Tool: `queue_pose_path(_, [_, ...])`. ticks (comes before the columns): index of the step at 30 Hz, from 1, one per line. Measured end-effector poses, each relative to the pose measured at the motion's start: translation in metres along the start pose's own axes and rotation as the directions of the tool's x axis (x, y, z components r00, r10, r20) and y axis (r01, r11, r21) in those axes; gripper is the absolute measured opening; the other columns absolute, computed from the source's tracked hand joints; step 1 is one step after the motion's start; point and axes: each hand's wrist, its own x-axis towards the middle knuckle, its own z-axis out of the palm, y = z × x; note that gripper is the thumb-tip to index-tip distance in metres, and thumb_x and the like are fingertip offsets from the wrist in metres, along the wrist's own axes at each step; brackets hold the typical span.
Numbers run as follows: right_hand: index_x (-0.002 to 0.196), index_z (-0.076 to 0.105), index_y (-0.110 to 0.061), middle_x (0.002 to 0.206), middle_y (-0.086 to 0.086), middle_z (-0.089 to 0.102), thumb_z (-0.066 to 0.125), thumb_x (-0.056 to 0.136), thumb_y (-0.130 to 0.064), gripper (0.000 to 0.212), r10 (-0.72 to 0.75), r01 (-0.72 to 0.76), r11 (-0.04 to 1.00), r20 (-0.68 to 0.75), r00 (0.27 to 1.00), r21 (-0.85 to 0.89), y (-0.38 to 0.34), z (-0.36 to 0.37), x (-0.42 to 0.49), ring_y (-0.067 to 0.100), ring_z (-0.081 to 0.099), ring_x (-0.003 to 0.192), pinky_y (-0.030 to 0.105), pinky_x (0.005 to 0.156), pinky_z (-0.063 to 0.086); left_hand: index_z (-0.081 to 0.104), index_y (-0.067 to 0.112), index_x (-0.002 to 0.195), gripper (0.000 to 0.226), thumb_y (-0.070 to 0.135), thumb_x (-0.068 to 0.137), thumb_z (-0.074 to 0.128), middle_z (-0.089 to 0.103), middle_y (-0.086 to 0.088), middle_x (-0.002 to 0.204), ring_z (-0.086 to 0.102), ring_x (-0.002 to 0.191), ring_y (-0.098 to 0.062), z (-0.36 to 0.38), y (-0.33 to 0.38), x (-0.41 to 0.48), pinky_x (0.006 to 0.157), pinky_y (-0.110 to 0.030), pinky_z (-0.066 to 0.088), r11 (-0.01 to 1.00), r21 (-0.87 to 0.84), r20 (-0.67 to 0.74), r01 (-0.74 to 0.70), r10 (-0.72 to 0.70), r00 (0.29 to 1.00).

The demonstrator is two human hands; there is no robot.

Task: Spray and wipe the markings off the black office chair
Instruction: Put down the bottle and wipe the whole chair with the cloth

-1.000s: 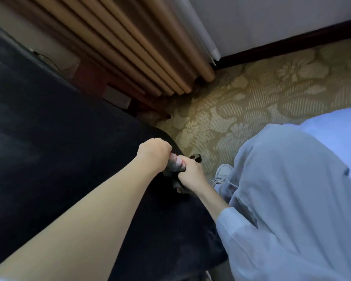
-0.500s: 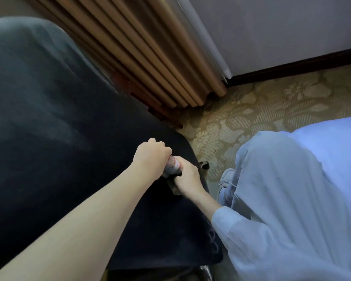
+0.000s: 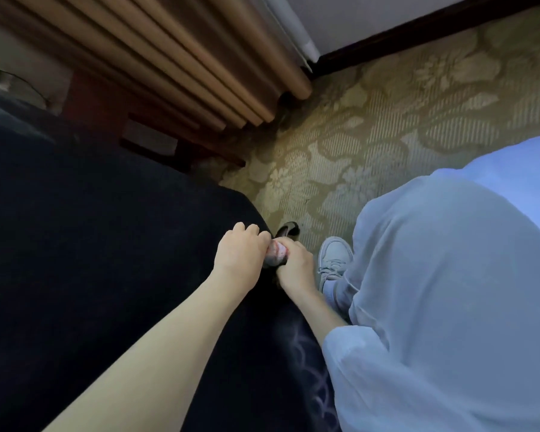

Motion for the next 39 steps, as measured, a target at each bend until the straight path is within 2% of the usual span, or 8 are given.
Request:
queue_pose_path(7, [0.113, 0.065, -0.022, 0.104, 0.009, 0.065, 0.051, 0.075, 0.006, 0.049, 0.078, -0.076, 0.991, 0.013, 0.997, -0.110, 0.015, 0.008, 0.044, 0.028, 0.058, 0.098, 0.026, 0.078, 0.042, 0.041, 0.019, 0.130, 0.048, 0.009, 0.087, 0.060, 0.048, -0.001, 0.124, 0.044, 0.110, -0.021, 0.019, -0.004, 0.052, 0.083, -0.024, 0.039, 0.998, -0.053, 0.029, -0.020, 0.021, 0.999])
queue_pose_path(14, [0.114, 0.065, -0.021, 0.106, 0.008, 0.065, 0.053, 0.074, 0.007, 0.050, 0.017, -0.006, 0.984, 0.057, 0.998, -0.180, 0.004, 0.000, 0.034, 0.028, 0.058, 0.099, 0.031, 0.083, 0.047, 0.042, 0.018, 0.129, 0.046, 0.008, 0.088, 0.060, 0.047, -0.002, 0.126, 0.042, 0.115, -0.023, 0.006, -0.010, 0.039, 0.085, -0.028, 0.043, 0.996, -0.090, 0.091, -0.010, 0.018, 0.996])
queue_pose_path(19, [0.114, 0.063, -0.025, 0.102, 0.004, 0.064, 0.050, 0.077, 0.005, 0.050, 0.001, 0.016, 0.978, 0.077, 0.997, -0.210, -0.002, -0.016, -0.032, 0.025, 0.058, 0.096, 0.026, 0.073, 0.042, 0.039, 0.019, 0.138, 0.054, 0.010, 0.089, 0.061, 0.045, -0.002, 0.132, 0.039, 0.123, -0.025, -0.017, 0.003, -0.016, 0.089, -0.032, 0.043, 0.997, -0.080, 0.152, -0.018, 0.030, 0.988])
queue_pose_path(22, [0.109, 0.063, -0.028, 0.096, 0.002, 0.064, 0.046, 0.075, 0.005, 0.051, 0.026, -0.019, 0.991, 0.052, 0.998, -0.135, 0.002, -0.026, -0.088, 0.024, 0.061, 0.087, 0.035, 0.072, 0.055, 0.038, 0.016, 0.138, 0.055, 0.009, 0.089, 0.061, 0.044, -0.004, 0.134, 0.038, 0.125, -0.025, -0.030, 0.023, -0.064, 0.086, -0.030, 0.040, 0.998, -0.037, 0.156, -0.055, 0.060, 0.986])
queue_pose_path(27, [0.105, 0.059, -0.037, 0.097, -0.001, 0.064, 0.039, 0.073, -0.013, 0.044, 0.057, -0.057, 0.997, -0.002, 0.998, -0.046, 0.014, -0.030, -0.177, 0.029, 0.063, 0.088, 0.050, 0.080, 0.054, 0.039, 0.013, 0.135, 0.052, 0.008, 0.087, 0.061, 0.044, -0.005, 0.131, 0.040, 0.120, -0.024, -0.029, 0.054, -0.147, 0.085, -0.029, 0.037, 0.993, 0.035, 0.105, -0.112, 0.108, 0.989])
queue_pose_path(33, [0.112, 0.063, -0.024, 0.109, 0.001, 0.062, 0.047, 0.088, -0.009, 0.032, 0.022, -0.022, 1.000, 0.010, 1.000, 0.013, 0.019, -0.035, -0.201, 0.022, 0.060, 0.097, 0.038, 0.082, 0.056, 0.037, 0.015, 0.131, 0.054, 0.012, 0.084, 0.063, 0.043, -0.002, 0.127, 0.041, 0.115, -0.023, -0.011, 0.066, -0.194, 0.084, -0.027, 0.033, 0.997, 0.047, 0.000, -0.065, 0.065, 0.998])
queue_pose_path(36, [0.109, 0.064, -0.017, 0.106, 0.002, 0.062, 0.043, 0.093, -0.006, 0.028, 0.029, -0.032, 0.996, 0.036, 0.999, 0.079, 0.025, -0.032, -0.200, 0.011, 0.057, 0.088, 0.008, 0.065, 0.045, 0.038, 0.015, 0.129, 0.050, 0.013, 0.085, 0.062, 0.043, -0.003, 0.126, 0.041, 0.114, -0.023, -0.002, 0.069, -0.191, 0.087, -0.028, 0.035, 0.997, 0.042, 0.000, -0.058, 0.058, 0.998])
queue_pose_path(39, [0.107, 0.065, -0.015, 0.106, 0.003, 0.062, 0.046, 0.092, -0.003, 0.027, 0.030, -0.028, 0.997, -0.028, 0.999, 0.068, 0.026, -0.028, -0.190, 0.009, 0.057, 0.087, 0.006, 0.063, 0.043, 0.038, 0.015, 0.128, 0.048, 0.014, 0.086, 0.061, 0.044, -0.003, 0.124, 0.041, 0.112, -0.023, 0.004, 0.070, -0.173, 0.086, -0.029, 0.035, 0.999, 0.021, 0.009, -0.036, 0.036, 0.999])
